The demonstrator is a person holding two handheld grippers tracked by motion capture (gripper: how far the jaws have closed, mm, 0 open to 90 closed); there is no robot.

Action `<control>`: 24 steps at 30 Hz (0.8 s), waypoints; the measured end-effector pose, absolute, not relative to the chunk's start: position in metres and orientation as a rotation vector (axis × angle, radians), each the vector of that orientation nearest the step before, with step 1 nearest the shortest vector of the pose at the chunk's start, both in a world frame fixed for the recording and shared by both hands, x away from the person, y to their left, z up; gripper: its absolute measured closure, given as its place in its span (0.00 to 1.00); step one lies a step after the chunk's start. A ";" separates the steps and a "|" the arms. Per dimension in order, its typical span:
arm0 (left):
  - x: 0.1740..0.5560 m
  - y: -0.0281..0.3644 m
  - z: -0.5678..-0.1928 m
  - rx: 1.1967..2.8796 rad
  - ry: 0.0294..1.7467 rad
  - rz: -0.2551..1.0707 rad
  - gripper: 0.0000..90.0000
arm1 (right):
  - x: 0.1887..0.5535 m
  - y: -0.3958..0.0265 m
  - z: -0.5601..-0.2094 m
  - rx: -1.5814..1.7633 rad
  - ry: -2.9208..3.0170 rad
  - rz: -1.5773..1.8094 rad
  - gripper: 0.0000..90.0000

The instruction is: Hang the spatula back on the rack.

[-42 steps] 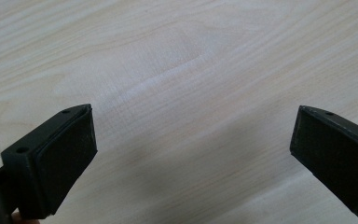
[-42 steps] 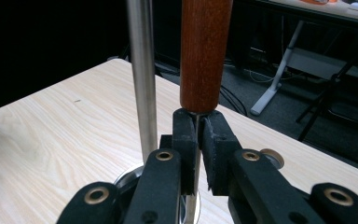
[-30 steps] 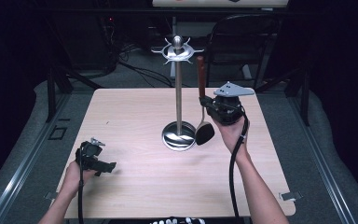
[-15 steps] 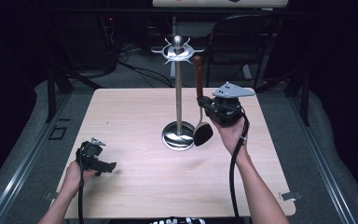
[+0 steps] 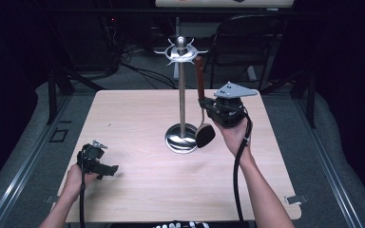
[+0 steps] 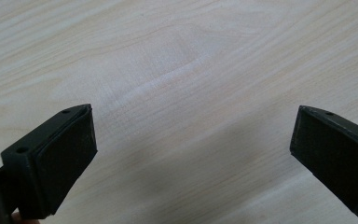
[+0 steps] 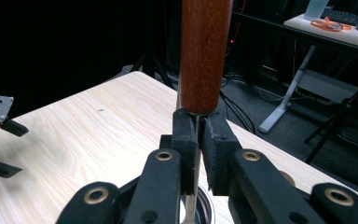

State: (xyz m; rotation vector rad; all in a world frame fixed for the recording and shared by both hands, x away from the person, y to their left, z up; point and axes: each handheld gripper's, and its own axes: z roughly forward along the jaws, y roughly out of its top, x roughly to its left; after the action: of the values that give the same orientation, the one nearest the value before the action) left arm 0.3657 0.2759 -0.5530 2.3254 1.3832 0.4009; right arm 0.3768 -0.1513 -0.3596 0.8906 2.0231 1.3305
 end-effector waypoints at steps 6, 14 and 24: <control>0.365 0.277 -0.553 2.324 1.388 0.406 0.00 | 0.379 -0.149 -0.360 0.891 2.040 1.324 0.94; 0.364 0.278 -0.553 2.327 1.389 0.401 0.00 | 0.384 -0.146 -0.363 0.900 2.065 1.310 0.94; 0.364 0.277 -0.554 2.329 1.390 0.399 0.00 | 0.386 -0.150 -0.365 0.908 2.063 1.337 0.82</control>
State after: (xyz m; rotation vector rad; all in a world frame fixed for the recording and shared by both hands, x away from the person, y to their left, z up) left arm 0.3640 0.2774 -0.5538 2.3289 1.3902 0.3986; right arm 0.3861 -0.1496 -0.3646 0.9076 2.0629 1.3371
